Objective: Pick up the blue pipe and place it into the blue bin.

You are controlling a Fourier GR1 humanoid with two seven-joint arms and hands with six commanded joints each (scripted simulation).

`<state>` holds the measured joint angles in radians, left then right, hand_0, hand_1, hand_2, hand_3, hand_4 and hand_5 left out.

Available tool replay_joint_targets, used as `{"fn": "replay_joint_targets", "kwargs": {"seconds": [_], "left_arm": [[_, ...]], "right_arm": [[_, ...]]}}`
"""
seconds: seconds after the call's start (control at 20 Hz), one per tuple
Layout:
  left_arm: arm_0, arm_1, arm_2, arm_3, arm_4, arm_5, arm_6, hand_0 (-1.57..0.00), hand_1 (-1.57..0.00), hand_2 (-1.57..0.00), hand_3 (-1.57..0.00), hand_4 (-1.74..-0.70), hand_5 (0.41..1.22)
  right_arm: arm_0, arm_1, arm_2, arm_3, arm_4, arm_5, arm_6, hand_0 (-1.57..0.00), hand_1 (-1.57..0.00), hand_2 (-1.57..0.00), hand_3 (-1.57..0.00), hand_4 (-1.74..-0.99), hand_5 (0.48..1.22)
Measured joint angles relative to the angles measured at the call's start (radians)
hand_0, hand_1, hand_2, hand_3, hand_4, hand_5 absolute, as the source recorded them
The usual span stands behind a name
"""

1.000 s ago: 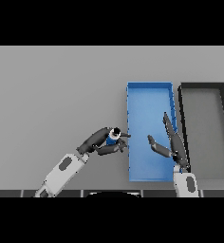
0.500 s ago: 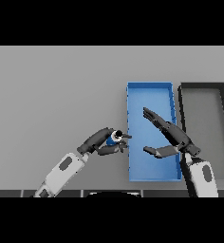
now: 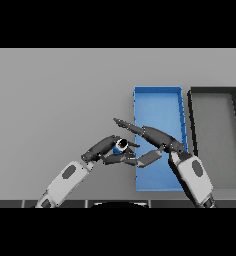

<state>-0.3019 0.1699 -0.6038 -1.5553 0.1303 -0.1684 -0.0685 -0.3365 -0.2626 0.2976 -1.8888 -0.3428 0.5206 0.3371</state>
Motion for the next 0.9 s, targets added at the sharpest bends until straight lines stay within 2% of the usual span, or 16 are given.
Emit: {"fn": "replay_joint_targets", "kwargs": {"seconds": [0.05,0.2,0.25,0.35,0.4,0.45,0.5,0.55,0.6,0.65,0.7,0.75,0.8,0.85,0.9], "left_arm": [[0.001,-0.007,-0.002,0.005,0.000,0.001,0.003,-1.57,-1.57,-1.57,-1.53,-1.74,1.221],[-0.012,-0.006,-0.001,0.017,-0.006,-0.006,0.019,-1.57,-1.57,-1.57,-1.54,-1.74,1.221],[0.002,0.007,-0.004,-0.001,-0.017,-0.002,-0.002,-1.57,-1.57,-1.57,-1.54,-1.74,1.221],[-0.009,0.005,0.001,-0.001,-0.005,-0.010,0.016,-1.57,-1.57,-1.57,-1.48,-1.74,1.221],[-0.001,0.007,0.003,0.002,0.014,-0.025,0.013,-1.39,-1.33,-1.32,-1.29,-1.74,1.221],[-0.016,0.010,-0.003,0.005,-0.020,-0.013,0.015,-1.18,-1.08,-1.06,-1.03,-1.68,1.221],[-0.028,0.042,-0.018,0.006,-0.049,-0.024,0.074,-0.99,-0.88,-0.85,-0.82,-1.55,1.221],[-0.040,0.058,-0.030,-0.001,-0.059,-0.041,0.131,-0.82,-0.71,-0.68,-0.66,-1.48,1.221],[-0.034,0.065,-0.027,-0.012,-0.069,-0.044,0.146,-0.78,-0.71,-0.69,-0.58,-1.53,1.221],[-0.025,0.042,-0.023,-0.009,-0.078,-0.030,0.136,-0.94,-0.88,-0.86,-0.78,-1.57,1.221],[-0.023,0.034,-0.014,0.000,-0.088,-0.014,0.118,-1.06,-1.02,-0.97,-0.94,-1.61,1.221],[-0.017,0.016,-0.006,-0.001,-0.072,-0.003,0.119,-1.16,-1.13,-1.05,-1.07,-1.63,1.221],[-0.019,0.009,0.002,0.012,-0.065,-0.001,0.088,-1.25,-1.22,-1.12,-1.17,-1.66,1.221],[-0.011,0.000,0.014,0.000,-0.036,0.000,0.055,-1.31,-1.29,-1.19,-1.25,-1.67,1.221],[0.001,-0.010,0.013,0.001,-0.026,-0.003,0.042,-1.36,-1.34,-1.25,-1.31,-1.69,1.221]], "right_arm": [[-0.004,0.006,0.014,-0.009,-0.008,0.006,0.006,0.00,0.00,0.00,0.00,-1.227,0.532],[-0.061,0.042,0.032,0.042,0.013,0.015,0.014,0.00,0.00,0.00,0.00,-1.219,0.511],[-0.085,0.054,0.031,0.062,0.007,0.015,0.017,0.00,0.00,0.00,0.00,-1.218,0.508],[-0.128,0.073,0.033,0.101,0.008,0.029,0.012,-0.05,-0.08,-0.10,-0.05,-1.245,0.506],[-0.149,0.074,0.031,0.112,-0.012,0.040,0.023,-0.18,-0.22,-0.24,-0.16,-1.294,0.509],[-0.161,0.094,0.049,0.130,-0.003,0.050,0.032,-0.35,-0.38,-0.38,-0.30,-1.335,0.507],[-0.184,0.104,0.056,0.154,0.006,0.060,0.043,-0.53,-0.53,-0.53,-0.44,-1.362,0.508],[-0.185,0.118,0.072,0.152,0.015,0.065,0.043,-0.72,-0.70,-0.74,-0.63,-1.430,0.522],[-0.185,0.116,0.077,0.147,0.009,0.076,0.042,-0.89,-0.87,-0.91,-0.77,-1.486,0.550],[-0.186,0.131,0.085,0.155,-0.007,0.079,0.023,-1.02,-1.01,-1.04,-0.87,-1.530,0.606],[-0.198,0.137,0.083,0.172,-0.039,0.081,0.039,-1.13,-1.12,-1.14,-0.96,-1.562,0.666],[-0.205,0.132,0.079,0.182,-0.068,0.087,0.047,-1.22,-1.21,-1.23,-1.08,-1.526,0.728],[-0.210,0.134,0.081,0.186,-0.096,0.080,0.080,-1.29,-1.29,-1.30,-1.18,-1.495,0.826],[-0.193,0.142,0.087,0.188,-0.110,0.081,0.081,-1.35,-1.34,-1.35,-1.26,-1.469,0.905],[-0.178,0.141,0.084,0.190,-0.104,0.084,0.050,-1.39,-1.39,-1.40,-1.32,-1.452,0.968]]}}
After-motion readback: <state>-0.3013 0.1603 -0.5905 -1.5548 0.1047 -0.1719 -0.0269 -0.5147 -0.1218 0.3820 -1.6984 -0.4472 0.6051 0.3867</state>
